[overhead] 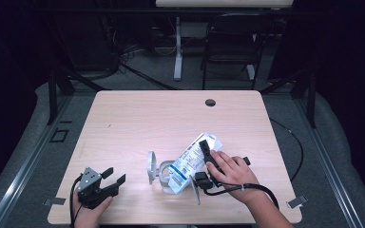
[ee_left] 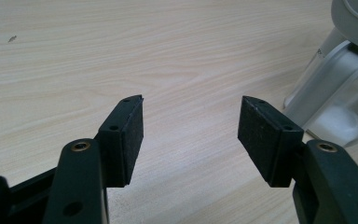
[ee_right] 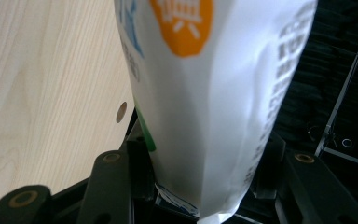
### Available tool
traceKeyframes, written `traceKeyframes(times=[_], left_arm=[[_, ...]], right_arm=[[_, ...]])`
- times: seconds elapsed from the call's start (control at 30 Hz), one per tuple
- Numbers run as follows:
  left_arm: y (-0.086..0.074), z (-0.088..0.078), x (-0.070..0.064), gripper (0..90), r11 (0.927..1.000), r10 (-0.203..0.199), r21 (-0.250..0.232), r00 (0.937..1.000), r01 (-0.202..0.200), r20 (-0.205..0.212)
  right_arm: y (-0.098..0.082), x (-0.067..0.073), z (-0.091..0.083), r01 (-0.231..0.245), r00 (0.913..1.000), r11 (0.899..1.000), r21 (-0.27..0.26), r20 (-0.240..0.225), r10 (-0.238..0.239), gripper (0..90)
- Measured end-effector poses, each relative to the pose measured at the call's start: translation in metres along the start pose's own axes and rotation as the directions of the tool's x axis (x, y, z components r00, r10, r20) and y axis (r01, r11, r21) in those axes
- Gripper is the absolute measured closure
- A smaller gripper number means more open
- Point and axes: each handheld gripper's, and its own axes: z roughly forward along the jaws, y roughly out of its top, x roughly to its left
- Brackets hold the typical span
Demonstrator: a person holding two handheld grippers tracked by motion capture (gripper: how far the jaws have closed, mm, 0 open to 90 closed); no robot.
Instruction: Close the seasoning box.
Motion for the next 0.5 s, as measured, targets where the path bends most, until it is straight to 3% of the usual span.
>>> traceKeyframes(times=[0.5], left_arm=[[-0.0001, 0.0, 0.0006, 40.9, 1.0, -0.002, -0.005, 1.0, 0.002, 0.0]], right_arm=[[-0.0001, 0.0003, 0.0004, 0.002, 1.0, 1.0, -0.005, 0.0, -0.002, 53.8]])
